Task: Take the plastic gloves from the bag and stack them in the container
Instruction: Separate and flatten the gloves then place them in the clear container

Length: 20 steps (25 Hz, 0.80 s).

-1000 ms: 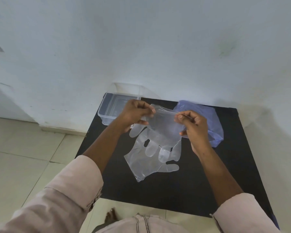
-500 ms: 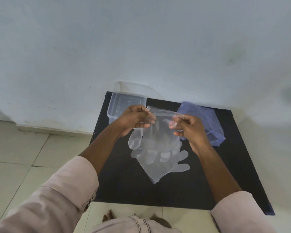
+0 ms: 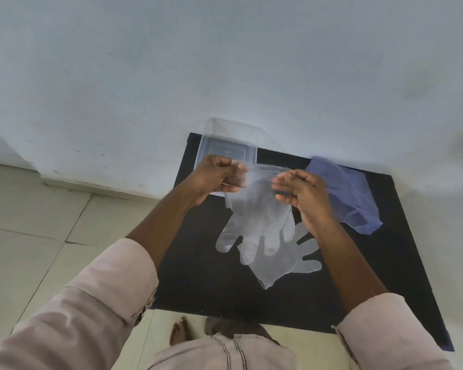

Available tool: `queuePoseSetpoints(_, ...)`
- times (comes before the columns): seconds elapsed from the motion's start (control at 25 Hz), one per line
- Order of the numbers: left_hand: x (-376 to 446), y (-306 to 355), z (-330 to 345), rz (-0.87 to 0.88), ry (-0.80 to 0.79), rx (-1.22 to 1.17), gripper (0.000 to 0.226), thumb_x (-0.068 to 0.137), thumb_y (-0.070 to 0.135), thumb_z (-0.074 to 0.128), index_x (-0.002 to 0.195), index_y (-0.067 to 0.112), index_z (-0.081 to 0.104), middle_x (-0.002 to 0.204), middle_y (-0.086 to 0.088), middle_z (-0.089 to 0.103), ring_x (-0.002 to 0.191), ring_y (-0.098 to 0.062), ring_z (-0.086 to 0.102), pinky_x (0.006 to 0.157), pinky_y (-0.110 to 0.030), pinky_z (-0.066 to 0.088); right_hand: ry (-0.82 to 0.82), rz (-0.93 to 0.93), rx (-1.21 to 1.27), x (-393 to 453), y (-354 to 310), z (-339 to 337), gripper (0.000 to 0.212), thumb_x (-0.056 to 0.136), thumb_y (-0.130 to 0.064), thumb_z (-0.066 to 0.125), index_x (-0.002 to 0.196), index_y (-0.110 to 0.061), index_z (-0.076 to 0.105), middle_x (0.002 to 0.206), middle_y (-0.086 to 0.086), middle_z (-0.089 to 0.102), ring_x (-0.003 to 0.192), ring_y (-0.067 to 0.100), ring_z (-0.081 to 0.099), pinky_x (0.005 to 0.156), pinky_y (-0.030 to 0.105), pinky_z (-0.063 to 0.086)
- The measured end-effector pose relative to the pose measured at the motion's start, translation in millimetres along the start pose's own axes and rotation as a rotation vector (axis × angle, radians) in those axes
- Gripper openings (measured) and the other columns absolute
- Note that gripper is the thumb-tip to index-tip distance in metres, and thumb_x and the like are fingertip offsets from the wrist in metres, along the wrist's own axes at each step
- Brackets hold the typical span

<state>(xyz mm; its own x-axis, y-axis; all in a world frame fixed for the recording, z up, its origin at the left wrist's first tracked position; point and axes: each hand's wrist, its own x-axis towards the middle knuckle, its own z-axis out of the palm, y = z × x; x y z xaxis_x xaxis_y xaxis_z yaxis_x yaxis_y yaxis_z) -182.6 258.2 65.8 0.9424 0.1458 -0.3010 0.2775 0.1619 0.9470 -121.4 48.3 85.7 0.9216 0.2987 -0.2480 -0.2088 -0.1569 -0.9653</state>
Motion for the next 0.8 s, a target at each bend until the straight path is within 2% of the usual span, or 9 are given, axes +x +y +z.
queuePoseSetpoints(0.16,20,8,-13,-0.008,0.096,-0.004,0.021,0.091,0.021,0.067,0.102,0.004,0.072,0.095,-0.015,0.076,0.083,-0.022,0.075,0.075,-0.03,0.06,0.018,-0.01,0.014,32,0,18,0.021,0.095,-0.012,0.053,0.08,-0.013,0.067,0.087,0.012,0.074,0.085,0.026,0.072,0.079,0.035,0.058)
queuePoseSetpoints(0.4,66,29,-29,-0.03,0.194,0.01,0.024,0.09,0.018,0.067,0.103,-0.002,0.071,0.099,-0.019,0.074,0.085,-0.026,0.073,0.079,-0.033,0.059,-0.016,-0.026,0.036,97,-5,33,0.026,0.094,-0.012,0.053,0.073,-0.014,0.068,0.081,0.01,0.074,0.082,0.026,0.073,0.075,0.034,0.056)
queuePoseSetpoints(0.6,117,51,-44,-0.003,0.251,0.008,0.012,0.092,0.012,0.064,0.092,0.002,0.071,0.085,-0.012,0.073,0.074,-0.021,0.073,0.076,-0.032,0.059,0.022,-0.045,0.036,155,-22,49,0.026,0.091,-0.006,0.051,0.071,-0.013,0.067,0.078,0.011,0.073,0.079,0.026,0.073,0.073,0.033,0.06)
queuePoseSetpoints(0.8,180,72,-62,-0.011,0.293,0.011,0.011,0.091,0.006,0.061,0.093,0.0,0.07,0.088,-0.018,0.071,0.076,-0.028,0.07,0.078,-0.034,0.059,0.099,-0.018,0.042,212,-46,67,0.019,0.087,-0.005,0.051,0.077,-0.007,0.066,0.086,0.017,0.073,0.08,0.026,0.073,0.072,0.03,0.058)
